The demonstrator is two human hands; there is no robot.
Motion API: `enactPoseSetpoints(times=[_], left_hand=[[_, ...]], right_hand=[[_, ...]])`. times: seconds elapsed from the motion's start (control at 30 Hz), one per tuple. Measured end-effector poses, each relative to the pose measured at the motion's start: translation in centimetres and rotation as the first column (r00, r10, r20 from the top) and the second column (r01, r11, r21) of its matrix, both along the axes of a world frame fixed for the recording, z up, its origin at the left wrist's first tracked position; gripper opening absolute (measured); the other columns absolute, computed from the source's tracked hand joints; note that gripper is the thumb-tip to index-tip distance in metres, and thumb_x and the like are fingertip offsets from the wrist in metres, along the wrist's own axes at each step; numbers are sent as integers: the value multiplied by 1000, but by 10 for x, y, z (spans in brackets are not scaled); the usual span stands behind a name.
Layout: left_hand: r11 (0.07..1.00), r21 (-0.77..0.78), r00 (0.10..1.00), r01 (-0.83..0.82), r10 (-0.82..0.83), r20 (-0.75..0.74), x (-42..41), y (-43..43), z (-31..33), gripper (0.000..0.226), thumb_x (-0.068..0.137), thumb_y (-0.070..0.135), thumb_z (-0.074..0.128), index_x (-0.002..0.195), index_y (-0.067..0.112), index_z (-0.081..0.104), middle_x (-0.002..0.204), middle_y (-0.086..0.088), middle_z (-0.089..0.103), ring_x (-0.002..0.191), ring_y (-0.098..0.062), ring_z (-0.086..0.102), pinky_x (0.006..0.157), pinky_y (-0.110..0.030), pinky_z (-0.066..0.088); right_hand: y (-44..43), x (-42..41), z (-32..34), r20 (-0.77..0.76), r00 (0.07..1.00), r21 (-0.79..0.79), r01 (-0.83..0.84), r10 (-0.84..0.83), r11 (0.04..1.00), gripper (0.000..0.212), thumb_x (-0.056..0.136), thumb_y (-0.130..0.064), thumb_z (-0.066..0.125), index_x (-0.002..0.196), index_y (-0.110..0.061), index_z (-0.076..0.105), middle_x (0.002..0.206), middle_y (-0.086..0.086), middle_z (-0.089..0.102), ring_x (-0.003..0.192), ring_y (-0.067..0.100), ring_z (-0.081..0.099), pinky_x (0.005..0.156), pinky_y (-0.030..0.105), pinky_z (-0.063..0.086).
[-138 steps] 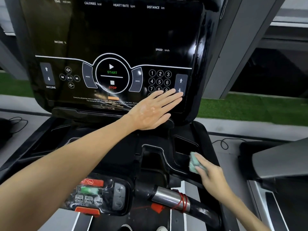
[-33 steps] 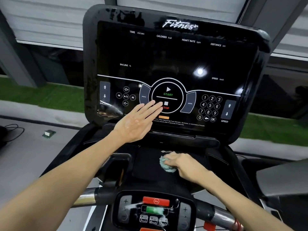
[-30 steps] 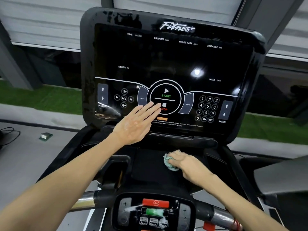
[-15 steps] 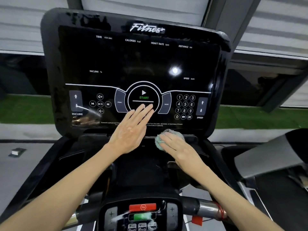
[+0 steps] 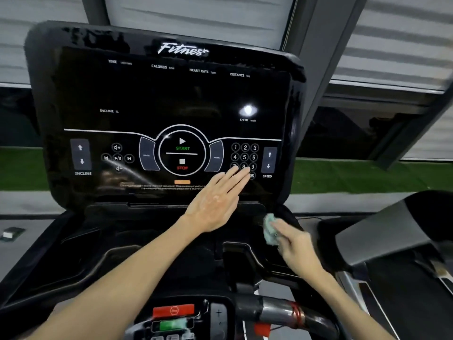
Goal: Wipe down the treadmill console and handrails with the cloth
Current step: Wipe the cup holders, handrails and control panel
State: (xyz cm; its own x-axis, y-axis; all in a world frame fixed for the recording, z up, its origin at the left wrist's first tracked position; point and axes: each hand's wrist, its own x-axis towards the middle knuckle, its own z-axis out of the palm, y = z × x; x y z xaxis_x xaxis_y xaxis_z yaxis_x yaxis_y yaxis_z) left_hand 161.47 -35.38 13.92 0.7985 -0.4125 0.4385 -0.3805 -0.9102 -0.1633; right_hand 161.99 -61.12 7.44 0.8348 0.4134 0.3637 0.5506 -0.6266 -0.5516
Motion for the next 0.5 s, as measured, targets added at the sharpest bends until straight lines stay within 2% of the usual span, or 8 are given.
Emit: enactPoseSetpoints(times=[0.03, 0.1, 0.2, 0.33, 0.4, 0.5], left_hand=[[1000, 26, 1000, -15, 15, -10, 2, -3, -3, 57, 100, 26, 26, 154, 8, 16, 163, -5, 12, 149, -23, 15, 120, -38, 18], [996, 83, 999, -31, 32, -13, 5, -5, -7, 58, 101, 27, 21, 154, 8, 12, 163, -5, 8, 149, -23, 13, 119, -39, 17], [993, 109, 999, -47, 48, -1, 8, -3, -7, 57, 102, 29, 19, 154, 7, 15, 163, -6, 10, 149, -23, 15, 119, -39, 15], [990, 125, 998, -64, 64, 5, 8, -5, -12, 57, 102, 30, 21, 154, 7, 15, 163, -7, 10, 149, -24, 15, 119, -39, 17], [989, 131, 997, -74, 75, 0, 8, -6, -13, 57, 102, 30, 21, 154, 7, 14, 163, -7, 10, 149, -25, 15, 119, -39, 16], [987, 139, 997, -81, 82, -5, 9, -4, -14, 58, 102, 30, 19, 154, 7, 11, 163, -7, 7, 149, -25, 12, 119, -39, 15]], right_hand=[[4, -2, -7, -93, 994, -21, -64, 62, 998, 48, 79, 18, 55, 117, -9, 69, 125, -6, 59, 120, 19, 58, 108, 20, 37], [18, -4, -21, -209, 963, -95, -195, 171, 976, 46, 83, 13, 55, 124, -7, 64, 131, -8, 49, 130, 17, 49, 111, 13, 27], [34, -3, -32, -223, 935, -97, -302, 275, 948, 48, 88, 12, 53, 131, -8, 57, 137, -10, 37, 134, 5, 30, 111, 5, 12], [-1, -1, -41, -297, 885, -69, -396, 360, 916, 45, 89, 8, 54, 128, -13, 60, 139, -7, 42, 136, 4, 32, 113, 13, 21], [-29, -5, -45, -320, 864, -69, -430, 389, 900, 43, 89, 5, 55, 127, -14, 61, 139, -7, 45, 134, -4, 35, 112, 14, 25], [-68, -4, -49, -331, 874, -123, -413, 355, 902, 43, 90, -1, 55, 129, -19, 60, 138, -14, 47, 132, -10, 35, 111, 13, 27]])
